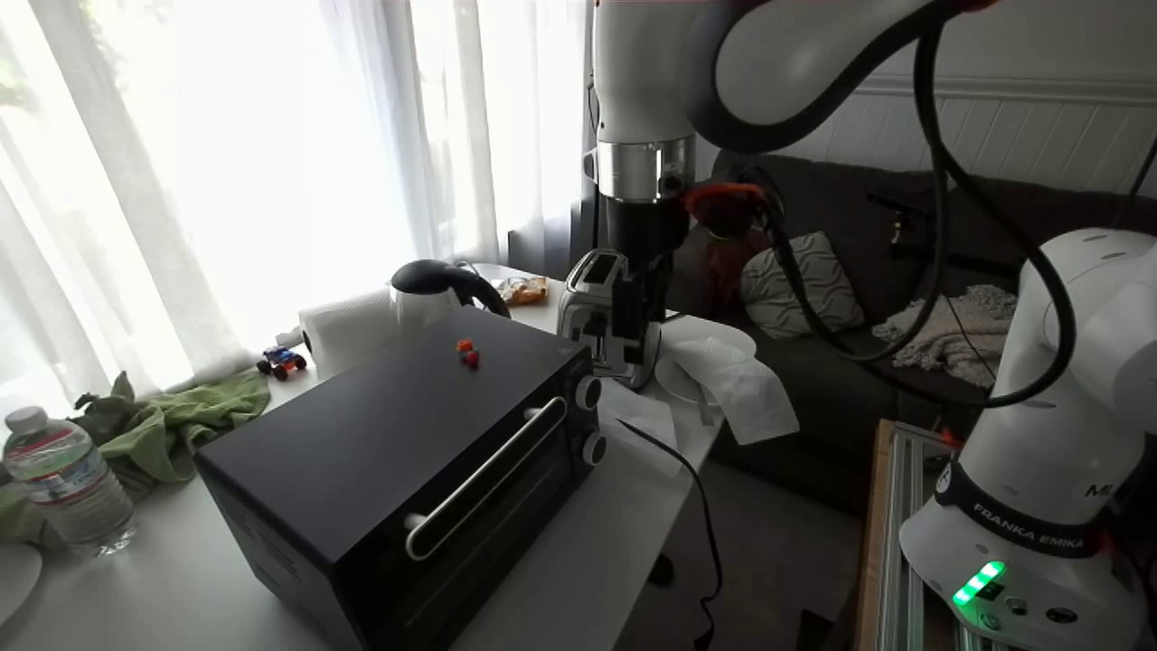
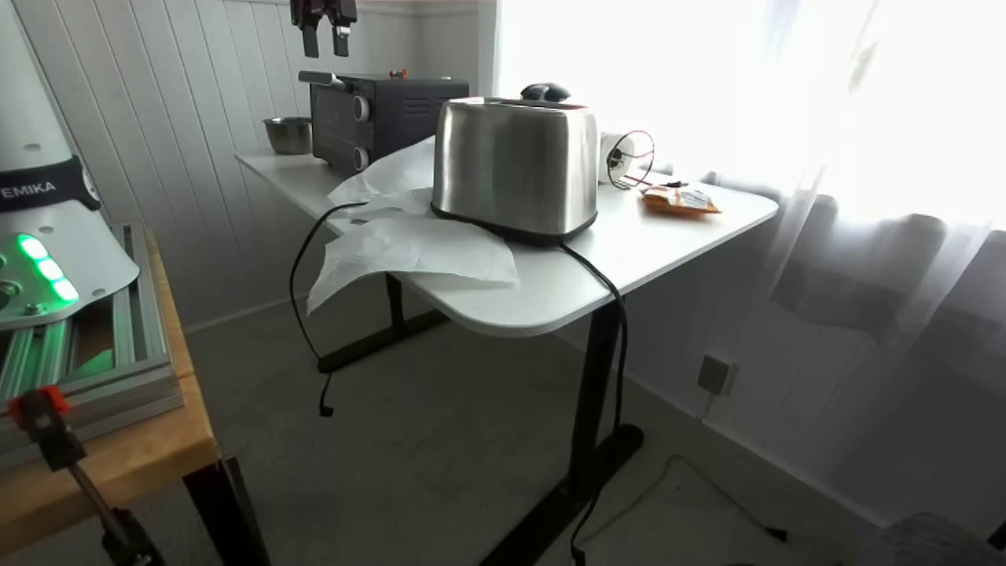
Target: Twist the knob on the mini oven
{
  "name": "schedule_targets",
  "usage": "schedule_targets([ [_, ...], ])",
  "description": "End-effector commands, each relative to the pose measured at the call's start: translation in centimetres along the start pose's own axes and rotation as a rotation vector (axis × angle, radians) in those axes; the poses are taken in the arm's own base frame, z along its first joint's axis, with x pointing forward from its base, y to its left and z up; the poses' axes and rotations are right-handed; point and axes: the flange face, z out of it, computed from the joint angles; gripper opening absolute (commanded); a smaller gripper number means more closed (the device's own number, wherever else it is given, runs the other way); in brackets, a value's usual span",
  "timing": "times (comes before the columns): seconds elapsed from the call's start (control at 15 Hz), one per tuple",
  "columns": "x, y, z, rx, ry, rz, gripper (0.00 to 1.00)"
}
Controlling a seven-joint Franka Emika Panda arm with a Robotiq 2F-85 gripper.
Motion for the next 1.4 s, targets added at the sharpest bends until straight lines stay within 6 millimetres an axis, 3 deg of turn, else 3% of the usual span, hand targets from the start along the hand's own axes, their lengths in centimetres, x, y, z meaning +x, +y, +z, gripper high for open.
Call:
schedule_targets([
  [0.0, 2.0, 0.1, 0.5, 0.038, 0.022, 0.053, 1.00],
  [0.47, 3.8, -0.4, 3.5, 0.056, 0.035, 0.042, 1.00],
  [0.53, 2.9, -0.2, 3.0, 0.038, 0.035, 0.026, 1.00],
  [1.33, 2.6, 0.2, 4.3, 0.047, 0.018, -0.002, 1.00],
])
